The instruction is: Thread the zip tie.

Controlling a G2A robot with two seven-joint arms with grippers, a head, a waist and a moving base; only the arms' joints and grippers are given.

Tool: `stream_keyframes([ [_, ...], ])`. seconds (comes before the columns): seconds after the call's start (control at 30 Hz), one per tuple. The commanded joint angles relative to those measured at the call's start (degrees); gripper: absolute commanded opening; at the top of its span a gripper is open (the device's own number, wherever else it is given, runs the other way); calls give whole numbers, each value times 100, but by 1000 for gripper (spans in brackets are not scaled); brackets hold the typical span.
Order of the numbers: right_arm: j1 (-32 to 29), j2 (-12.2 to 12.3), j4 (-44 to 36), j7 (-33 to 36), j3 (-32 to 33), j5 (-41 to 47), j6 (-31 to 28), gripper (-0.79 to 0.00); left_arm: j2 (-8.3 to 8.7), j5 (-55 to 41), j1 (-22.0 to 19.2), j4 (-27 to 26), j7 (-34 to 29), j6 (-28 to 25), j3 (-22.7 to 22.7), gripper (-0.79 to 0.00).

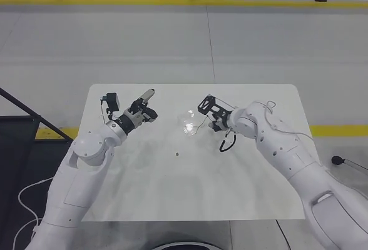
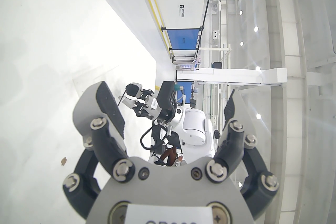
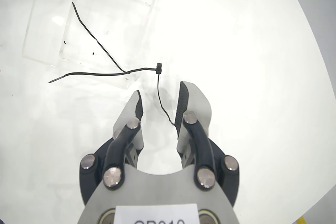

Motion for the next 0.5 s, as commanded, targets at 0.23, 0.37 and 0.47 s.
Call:
stream_keyframes([
  [0.23,66,-100,198,-76,63,-37,-107,-662,0,0,0,0,0,0,0,0],
  [0.37,92,-112,212,-119,138,-52,-155,-785,0,0,0,0,0,0,0,0],
  [0.47,111,-110,185,-118,201,-82,-170,-785,0,0,0,0,0,0,0,0],
])
